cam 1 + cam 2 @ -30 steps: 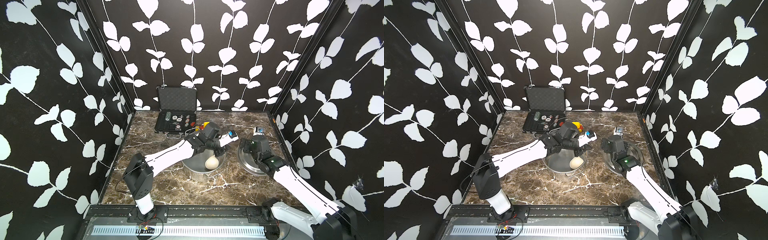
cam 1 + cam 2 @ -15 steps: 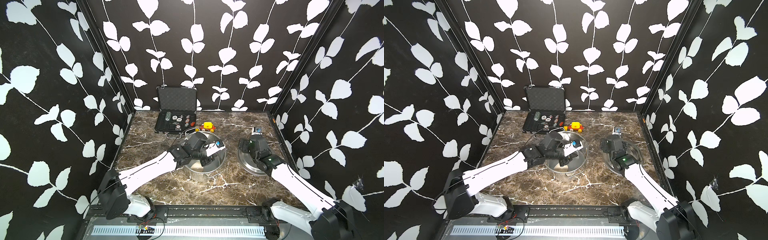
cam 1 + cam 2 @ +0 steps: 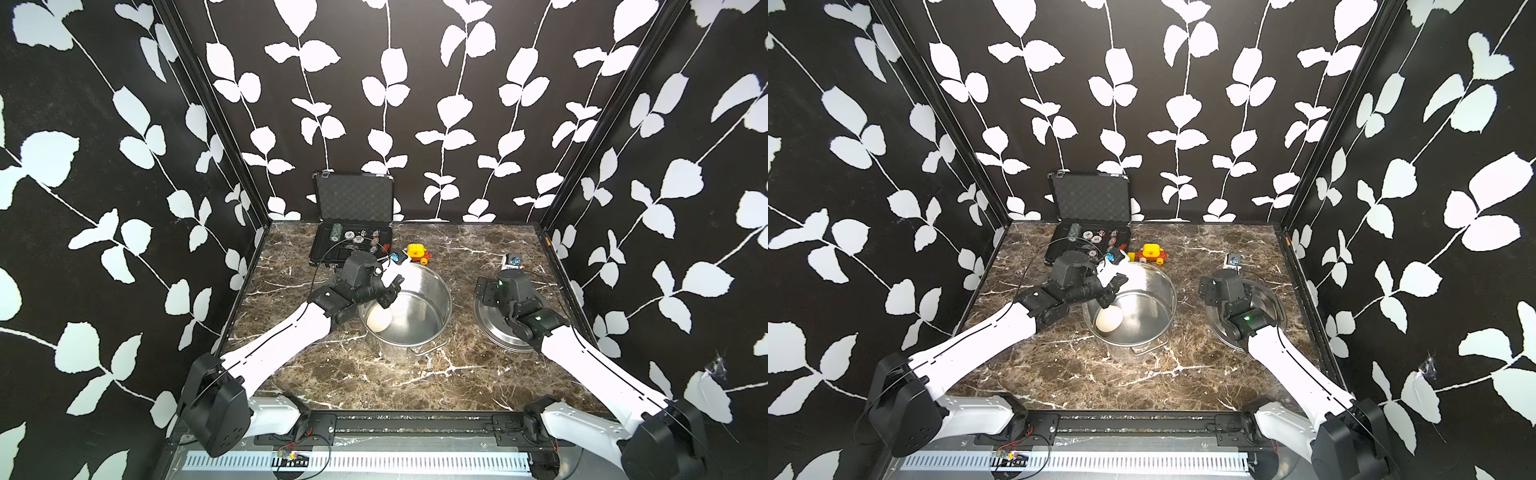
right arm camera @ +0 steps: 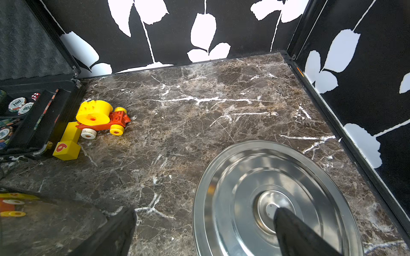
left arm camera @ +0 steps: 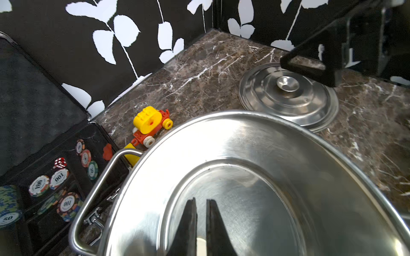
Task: Stir the soup with a spoon
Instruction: Stir the soup in the pan with a stick.
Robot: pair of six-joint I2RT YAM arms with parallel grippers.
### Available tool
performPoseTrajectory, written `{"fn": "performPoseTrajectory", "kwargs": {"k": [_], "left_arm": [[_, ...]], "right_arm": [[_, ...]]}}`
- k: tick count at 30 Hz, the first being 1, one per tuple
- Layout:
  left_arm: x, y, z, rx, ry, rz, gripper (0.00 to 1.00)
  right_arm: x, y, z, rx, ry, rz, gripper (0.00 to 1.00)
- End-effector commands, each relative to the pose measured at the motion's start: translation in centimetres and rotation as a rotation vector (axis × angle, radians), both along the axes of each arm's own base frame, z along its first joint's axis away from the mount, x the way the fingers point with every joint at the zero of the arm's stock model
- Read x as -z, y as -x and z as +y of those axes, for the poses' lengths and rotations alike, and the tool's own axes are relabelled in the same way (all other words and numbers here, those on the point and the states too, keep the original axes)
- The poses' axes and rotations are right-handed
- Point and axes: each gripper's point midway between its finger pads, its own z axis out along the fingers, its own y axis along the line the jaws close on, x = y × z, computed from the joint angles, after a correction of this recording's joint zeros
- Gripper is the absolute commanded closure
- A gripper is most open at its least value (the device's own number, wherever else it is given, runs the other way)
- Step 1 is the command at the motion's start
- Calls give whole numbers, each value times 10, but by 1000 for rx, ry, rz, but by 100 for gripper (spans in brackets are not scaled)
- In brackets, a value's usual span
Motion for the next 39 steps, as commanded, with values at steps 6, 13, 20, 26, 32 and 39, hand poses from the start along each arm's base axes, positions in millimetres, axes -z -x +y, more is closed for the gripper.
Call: {"fn": "performPoseTrajectory", "kwargs": {"k": [6, 13, 20, 26, 32, 39], "left_arm": [[-25, -41, -30, 7, 68, 11, 100], [-29, -46, -69, 131, 120, 99, 100], [-32, -21, -113, 258, 90, 83, 100], [-28, 21, -134, 374, 30, 73, 100], [-15, 62, -127, 430, -42, 70, 100], [-5, 87, -95, 401, -99, 66, 100]], "right_arm": [[-18, -1, -4, 15, -1, -52, 1], [-18, 3, -9, 28, 5, -61, 1], [-17, 6, -11, 34, 8, -61, 1], [-15, 5, -11, 34, 8, -60, 1], [-13, 1, -8, 31, 4, -54, 1], [-12, -4, -3, 19, -8, -50, 1]]}}
